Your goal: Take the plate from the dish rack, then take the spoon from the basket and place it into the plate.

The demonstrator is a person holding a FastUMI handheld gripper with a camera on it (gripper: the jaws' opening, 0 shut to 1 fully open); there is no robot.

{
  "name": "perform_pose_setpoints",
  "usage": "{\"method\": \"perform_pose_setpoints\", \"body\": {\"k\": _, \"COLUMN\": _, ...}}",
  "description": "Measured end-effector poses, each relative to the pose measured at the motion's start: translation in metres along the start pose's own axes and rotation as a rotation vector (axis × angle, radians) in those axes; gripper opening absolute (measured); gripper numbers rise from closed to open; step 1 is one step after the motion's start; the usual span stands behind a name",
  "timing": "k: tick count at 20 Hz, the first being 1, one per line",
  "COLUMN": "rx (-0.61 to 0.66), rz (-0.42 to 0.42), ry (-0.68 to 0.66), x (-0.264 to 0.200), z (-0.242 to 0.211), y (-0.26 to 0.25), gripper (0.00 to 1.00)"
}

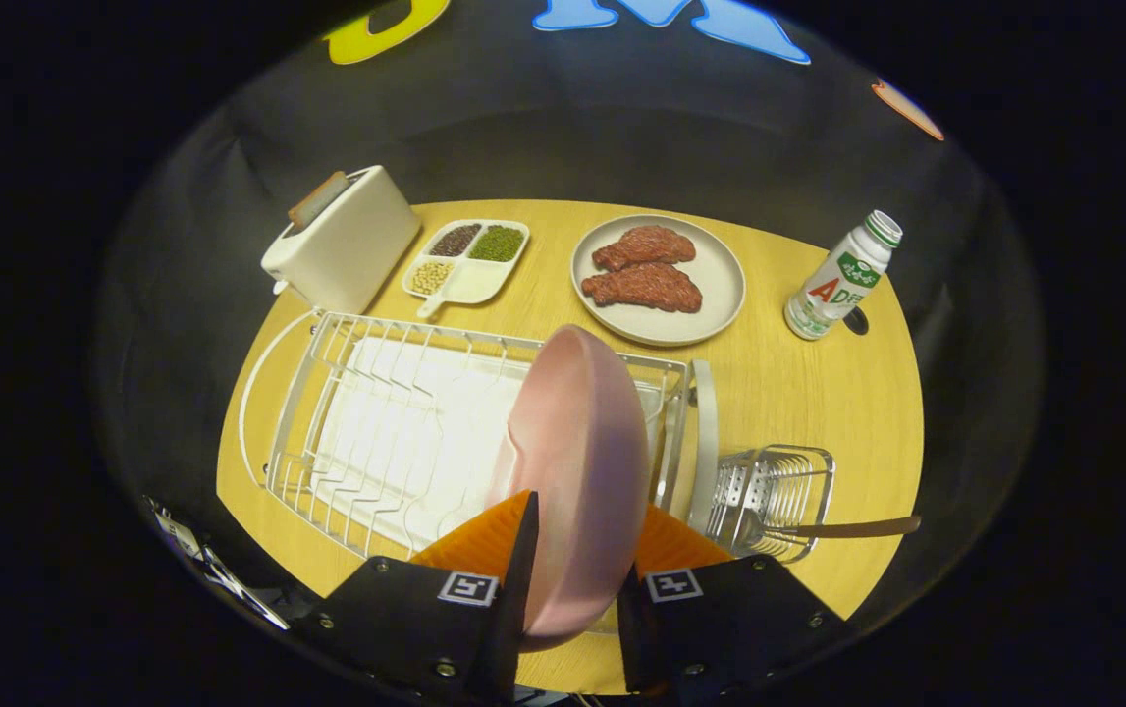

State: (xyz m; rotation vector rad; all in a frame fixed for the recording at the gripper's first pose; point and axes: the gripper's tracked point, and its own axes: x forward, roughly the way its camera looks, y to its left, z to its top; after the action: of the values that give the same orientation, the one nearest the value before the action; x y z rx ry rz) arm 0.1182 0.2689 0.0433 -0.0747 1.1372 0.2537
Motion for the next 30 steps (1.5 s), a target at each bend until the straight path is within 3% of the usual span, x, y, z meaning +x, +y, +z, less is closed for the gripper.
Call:
{"method": "perform_pose_setpoints", "body": {"k": 6, "rx": 0.019, "rz": -0.068, "ry": 0.047, "x": -0.005, "z": 0.005, "y": -0.014, "gripper": 0.34}}
{"method": "perform_pose_setpoints", "body": {"k": 14, "rx": -0.117, "rz": -0.215, "ry": 0.094, "x": -0.022, "z": 0.025, "y": -0.012, "gripper": 0.33}}
{"method": "perform_pose_setpoints", "body": {"k": 15, "rx": -0.117, "rz": -0.223, "ry": 0.094, "x": -0.021, "z": 0.028, "y": -0.011, "gripper": 0.33}}
{"method": "perform_pose_setpoints", "body": {"k": 16, "rx": -0.103, "rz": -0.239, "ry": 0.105, "x": -0.027, "z": 0.030, "y": -0.010, "gripper": 0.27}}
{"method": "perform_pose_setpoints", "body": {"k": 21, "rx": -0.095, "rz": -0.275, "ry": 0.131, "x": -0.030, "z": 0.027, "y": -0.011, "gripper": 0.27}}
{"method": "perform_pose_setpoints", "body": {"k": 26, "rx": -0.103, "rz": -0.246, "ry": 0.098, "x": -0.053, "z": 0.032, "y": -0.007, "gripper": 0.26}}
{"method": "perform_pose_setpoints", "body": {"k": 30, "rx": -0.031, "rz": -0.133, "ry": 0.071, "x": -0.074, "z": 0.017, "y": 0.004, "gripper": 0.26}}
